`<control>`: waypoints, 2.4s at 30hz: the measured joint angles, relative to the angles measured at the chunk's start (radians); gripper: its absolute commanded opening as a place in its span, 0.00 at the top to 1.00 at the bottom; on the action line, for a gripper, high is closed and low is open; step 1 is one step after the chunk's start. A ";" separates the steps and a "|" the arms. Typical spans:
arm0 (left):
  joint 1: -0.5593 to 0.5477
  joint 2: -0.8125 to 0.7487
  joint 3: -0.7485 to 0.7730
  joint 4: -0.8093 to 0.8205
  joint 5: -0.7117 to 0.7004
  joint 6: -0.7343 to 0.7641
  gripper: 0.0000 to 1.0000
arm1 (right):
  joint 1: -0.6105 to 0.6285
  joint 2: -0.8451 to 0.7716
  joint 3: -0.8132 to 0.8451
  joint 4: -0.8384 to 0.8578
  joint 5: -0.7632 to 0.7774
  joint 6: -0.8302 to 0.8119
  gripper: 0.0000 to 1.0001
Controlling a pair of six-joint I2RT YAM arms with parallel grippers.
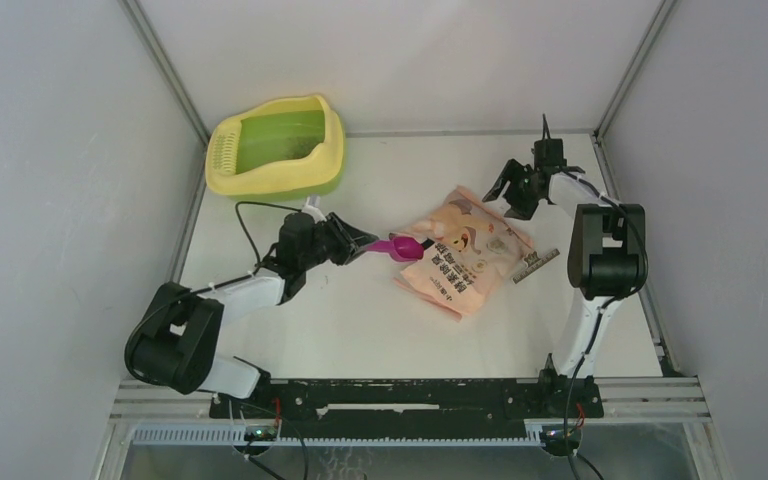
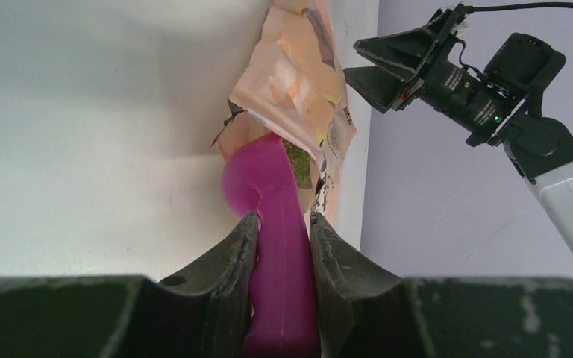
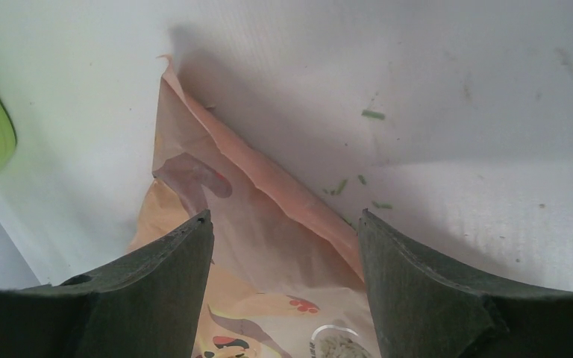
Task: Fill the litter box with clean litter
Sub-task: 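Scoop the cat litter from the cat litter bag.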
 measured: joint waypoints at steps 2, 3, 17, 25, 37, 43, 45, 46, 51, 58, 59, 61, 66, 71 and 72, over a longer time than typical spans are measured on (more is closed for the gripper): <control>-0.014 0.011 0.000 0.024 -0.019 -0.013 1.00 | 0.010 0.000 -0.001 0.001 -0.005 -0.002 0.23; -0.020 0.014 0.000 0.034 -0.029 -0.018 1.00 | 0.014 0.000 -0.003 0.001 -0.006 -0.003 0.23; -0.143 0.146 0.003 0.134 -0.230 -0.138 1.00 | 0.061 -0.008 -0.087 0.038 -0.006 -0.008 0.23; -0.180 0.235 0.011 0.240 -0.288 -0.226 1.00 | 0.081 -0.024 -0.112 0.059 0.006 -0.020 0.23; -0.201 0.469 0.103 0.481 -0.336 -0.293 1.00 | 0.103 -0.055 -0.170 0.094 0.008 -0.023 0.23; -0.200 0.538 0.133 0.562 -0.317 -0.293 1.00 | 0.103 -0.093 -0.188 0.072 0.019 -0.029 0.21; -0.197 0.537 0.133 0.563 -0.299 -0.291 1.00 | 0.103 -0.122 -0.201 0.060 0.022 -0.032 0.21; -0.194 0.537 0.132 0.563 -0.287 -0.290 1.00 | 0.103 -0.141 -0.210 0.053 0.025 -0.034 0.21; -0.162 0.516 0.080 0.593 -0.192 -0.281 1.00 | 0.105 -0.259 -0.254 0.023 0.023 -0.038 0.21; -0.104 0.455 -0.035 0.648 -0.058 -0.272 1.00 | 0.143 -0.367 -0.302 0.019 -0.010 -0.038 0.20; -0.096 0.449 -0.040 0.649 -0.041 -0.267 1.00 | 0.152 -0.375 -0.312 0.019 -0.014 -0.037 0.20; -0.082 0.435 -0.042 0.650 -0.008 -0.264 1.00 | 0.165 -0.383 -0.327 0.018 -0.022 -0.037 0.21; -0.053 0.399 -0.050 0.649 0.056 -0.240 1.00 | 0.183 -0.384 -0.349 0.019 -0.030 -0.037 0.21; -0.027 0.345 -0.108 0.650 0.093 -0.215 1.00 | 0.188 -0.384 -0.365 0.018 -0.032 -0.037 0.21; -0.018 0.330 -0.130 0.652 0.103 -0.209 1.00 | 0.188 -0.384 -0.365 0.018 -0.032 -0.038 0.20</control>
